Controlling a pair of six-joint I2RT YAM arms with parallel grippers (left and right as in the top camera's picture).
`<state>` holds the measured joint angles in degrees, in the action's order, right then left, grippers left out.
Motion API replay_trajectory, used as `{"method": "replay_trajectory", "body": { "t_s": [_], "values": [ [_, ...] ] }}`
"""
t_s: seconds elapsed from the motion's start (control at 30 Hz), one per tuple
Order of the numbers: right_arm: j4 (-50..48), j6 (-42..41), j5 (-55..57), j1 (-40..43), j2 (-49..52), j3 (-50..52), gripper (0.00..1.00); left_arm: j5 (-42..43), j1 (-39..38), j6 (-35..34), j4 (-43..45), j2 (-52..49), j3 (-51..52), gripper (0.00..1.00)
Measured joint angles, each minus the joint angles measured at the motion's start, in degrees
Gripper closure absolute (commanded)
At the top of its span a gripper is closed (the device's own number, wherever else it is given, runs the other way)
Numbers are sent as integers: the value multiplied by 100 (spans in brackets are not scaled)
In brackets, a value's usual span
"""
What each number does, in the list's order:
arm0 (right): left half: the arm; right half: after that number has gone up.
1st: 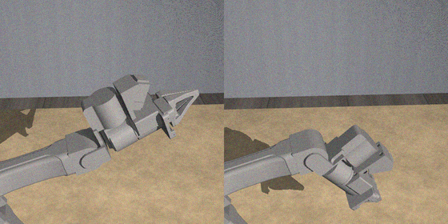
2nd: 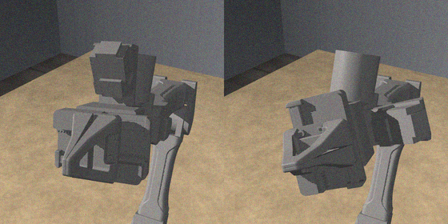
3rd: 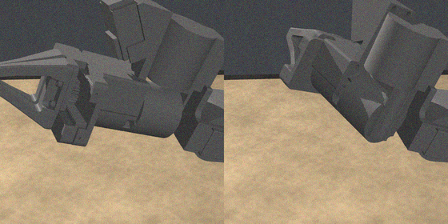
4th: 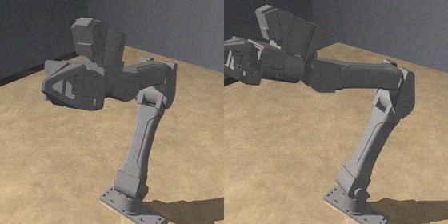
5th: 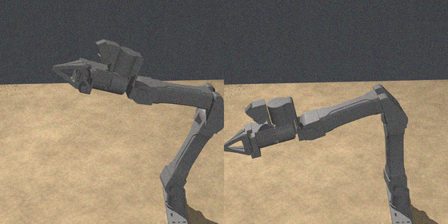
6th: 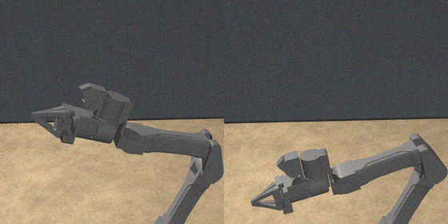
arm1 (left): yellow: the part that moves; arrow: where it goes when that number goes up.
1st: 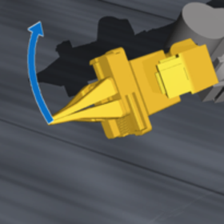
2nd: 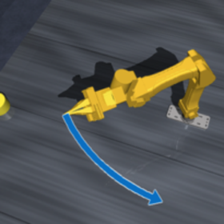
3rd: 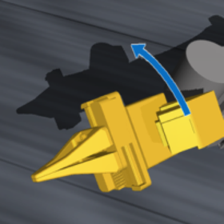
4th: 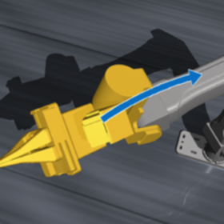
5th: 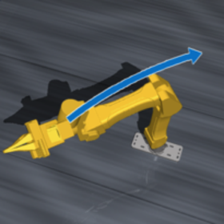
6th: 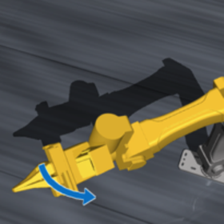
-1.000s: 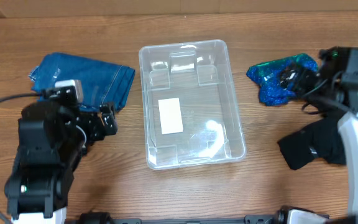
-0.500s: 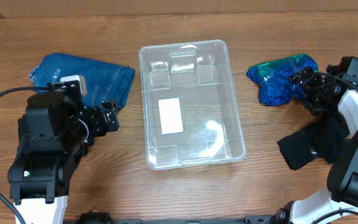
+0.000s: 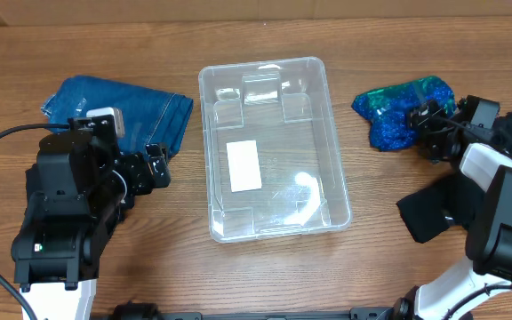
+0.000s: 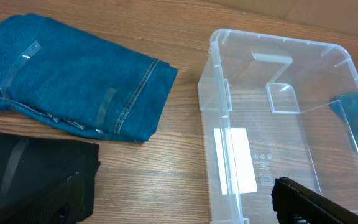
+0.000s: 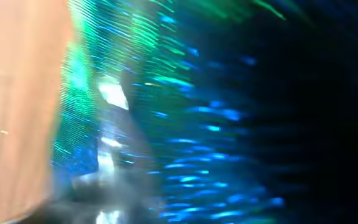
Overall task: Pack container
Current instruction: 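Reach the right gripper to the sparkly blue-green fabric and grasp it, then carry the blue-green fabric into the clear bin and release it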
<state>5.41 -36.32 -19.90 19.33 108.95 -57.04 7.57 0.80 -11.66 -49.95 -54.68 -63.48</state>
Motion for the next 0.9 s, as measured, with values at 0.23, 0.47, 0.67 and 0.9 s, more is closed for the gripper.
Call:
{"method": "replay_trajectory", "body": {
  "t_s": [0.23,0.47,0.67,0.9],
  "values": [
    [525,96,-540,7,-142,-138,96,0,0,0,-2,0,0,0],
    [2050,1429,-730,-315,-2669,-1237,96,-7,0,0,-7,0,0,0],
    [2997,3536,-1314,-2800,-3661,-1377,96,-9,0,0,-35,0,-4,0],
    [3023,4927,-697,-4461,-2011,-1379,96,-9,0,0,-120,-201,-11,0]
  ]
}}
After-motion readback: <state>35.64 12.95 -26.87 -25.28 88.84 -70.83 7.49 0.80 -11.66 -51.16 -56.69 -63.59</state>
